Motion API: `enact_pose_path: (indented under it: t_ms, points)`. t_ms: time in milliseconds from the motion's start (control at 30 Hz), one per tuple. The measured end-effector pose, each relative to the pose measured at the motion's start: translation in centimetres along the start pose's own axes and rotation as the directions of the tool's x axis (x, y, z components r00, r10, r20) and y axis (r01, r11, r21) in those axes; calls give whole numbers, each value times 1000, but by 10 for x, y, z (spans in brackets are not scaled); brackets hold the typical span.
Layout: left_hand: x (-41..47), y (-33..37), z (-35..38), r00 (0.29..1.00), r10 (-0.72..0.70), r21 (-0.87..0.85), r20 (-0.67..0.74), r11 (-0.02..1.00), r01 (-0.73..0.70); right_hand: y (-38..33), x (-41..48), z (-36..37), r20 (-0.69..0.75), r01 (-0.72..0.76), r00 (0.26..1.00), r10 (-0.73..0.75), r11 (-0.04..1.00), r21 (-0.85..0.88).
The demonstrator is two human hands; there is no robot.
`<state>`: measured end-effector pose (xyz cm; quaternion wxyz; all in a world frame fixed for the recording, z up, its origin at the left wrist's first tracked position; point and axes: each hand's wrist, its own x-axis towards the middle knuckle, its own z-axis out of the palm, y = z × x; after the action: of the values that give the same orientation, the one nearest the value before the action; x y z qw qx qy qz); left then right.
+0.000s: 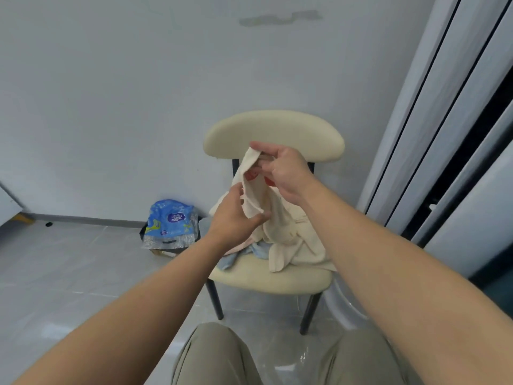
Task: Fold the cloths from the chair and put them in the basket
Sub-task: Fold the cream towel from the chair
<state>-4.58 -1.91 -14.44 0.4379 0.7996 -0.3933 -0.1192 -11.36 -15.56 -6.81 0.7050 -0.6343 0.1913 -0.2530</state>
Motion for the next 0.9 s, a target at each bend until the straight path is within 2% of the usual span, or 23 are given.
enact_pose_path:
  t_ms: [67,133,267,433,533,733,900]
  points:
    - [5,11,0,1000,4,39,-16,999,-3,-3,-2,-6,-13,12,1000,-12,1000,-1]
    - [11,21,-1,997,-54,57,-59,997,57,-3,-2,-12,-19,18,1000,-18,1000,0]
    - [22,31,-12,981,-167,-65,-101,985,161,-1,-2,-27,-82,20,996,-27,995,-93]
    - [32,50,-26,963,-221,-209,-154,960,187,11,1,-40,-141,-34,990,-15,940,-339]
    - [41,57,-33,969,-159,-201,-187,972,121,16,2,-40,-135,-47,991,-14,898,-438]
    - [53,82,-51,952,10,-44,-306,999,-25,4,-3,-29,-22,35,998,-51,877,-479]
    - [51,108,-61,921,166,-18,-353,983,-184,6,5,-25,85,-20,993,80,835,-550]
